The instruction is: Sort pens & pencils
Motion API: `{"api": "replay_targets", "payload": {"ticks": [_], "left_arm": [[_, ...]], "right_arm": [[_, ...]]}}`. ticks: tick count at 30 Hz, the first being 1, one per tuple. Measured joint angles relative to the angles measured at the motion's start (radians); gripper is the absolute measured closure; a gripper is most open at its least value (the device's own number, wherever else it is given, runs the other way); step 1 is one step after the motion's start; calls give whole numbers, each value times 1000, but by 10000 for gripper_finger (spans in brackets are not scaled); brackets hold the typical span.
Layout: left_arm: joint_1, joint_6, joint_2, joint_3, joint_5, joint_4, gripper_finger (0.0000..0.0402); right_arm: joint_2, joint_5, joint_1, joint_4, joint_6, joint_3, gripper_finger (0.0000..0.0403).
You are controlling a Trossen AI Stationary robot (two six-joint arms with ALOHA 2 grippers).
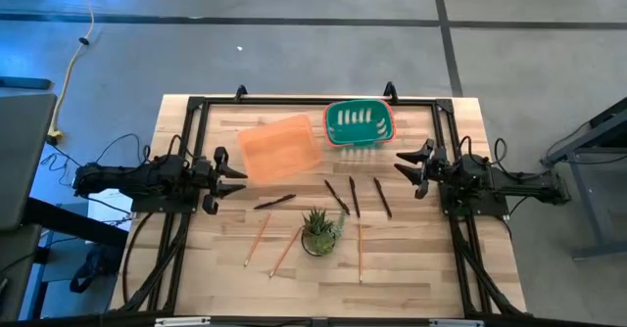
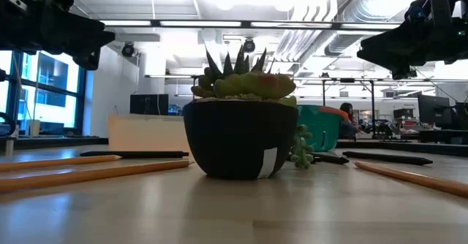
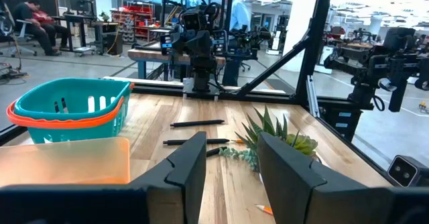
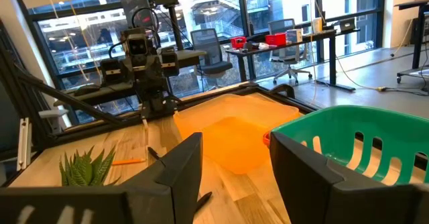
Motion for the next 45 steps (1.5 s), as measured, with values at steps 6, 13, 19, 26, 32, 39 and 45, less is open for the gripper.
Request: {"api": "replay_targets", "payload": {"ticks": [6,13,19,26,32,39,45], "left_arm": [[0,0,0,0,0,0,279],[0,0,0,0,0,0,279],[0,0,0,0,0,0,279],[0,0,0,0,0,0,279],[0,0,0,0,0,3,279],[0,-295,0,0,27,171,279],[0,-471,0,0,23,280,279]], "right_arm": [[0,0,0,0,0,0,238],[0,0,0,0,0,0,238],[0,0,0,0,0,0,238],[0,0,0,0,0,0,238],[0,0,0,0,0,0,238],[0,7,0,1,-1,0,238],[0,80,-1,9,11,0,238]]}}
